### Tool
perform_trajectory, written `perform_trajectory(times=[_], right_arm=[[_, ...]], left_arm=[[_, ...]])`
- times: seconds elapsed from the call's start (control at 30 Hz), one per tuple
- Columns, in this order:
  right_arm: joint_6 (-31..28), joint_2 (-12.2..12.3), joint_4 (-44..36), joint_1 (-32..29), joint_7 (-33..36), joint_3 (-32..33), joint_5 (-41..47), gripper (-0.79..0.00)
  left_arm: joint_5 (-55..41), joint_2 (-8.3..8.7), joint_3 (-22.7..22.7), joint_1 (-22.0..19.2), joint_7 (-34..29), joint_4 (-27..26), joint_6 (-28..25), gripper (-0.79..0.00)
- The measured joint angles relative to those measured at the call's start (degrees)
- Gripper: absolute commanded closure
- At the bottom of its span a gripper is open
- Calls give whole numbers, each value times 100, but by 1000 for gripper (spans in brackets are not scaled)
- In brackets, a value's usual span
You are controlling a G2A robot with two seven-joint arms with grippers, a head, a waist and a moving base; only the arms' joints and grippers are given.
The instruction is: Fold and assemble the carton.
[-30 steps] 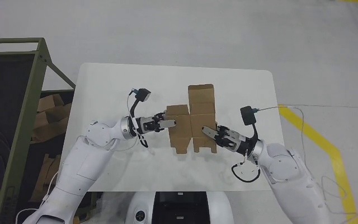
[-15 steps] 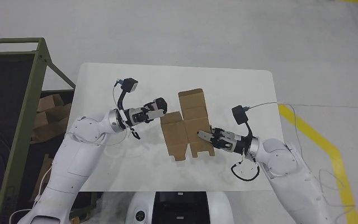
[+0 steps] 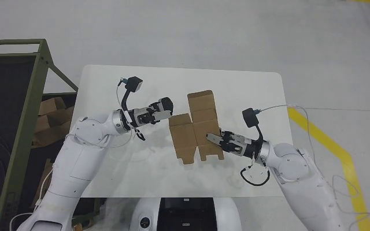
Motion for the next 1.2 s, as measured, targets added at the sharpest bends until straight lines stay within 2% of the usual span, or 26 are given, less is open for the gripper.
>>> perform_trajectory(times=[0.53, 0.83, 1.2], right_arm=[[3, 0, -1, -2, -4, -2, 1, 0], [373, -54, -82, 132, -361, -362, -219, 0], [449, -64, -59, 253, -365, -468, -249, 0]], left_arm=[[0, 0, 0, 0, 0, 0, 0, -785], [0, 0, 0, 0, 0, 0, 0, -785], [0, 0, 0, 0, 0, 0, 0, -785]])
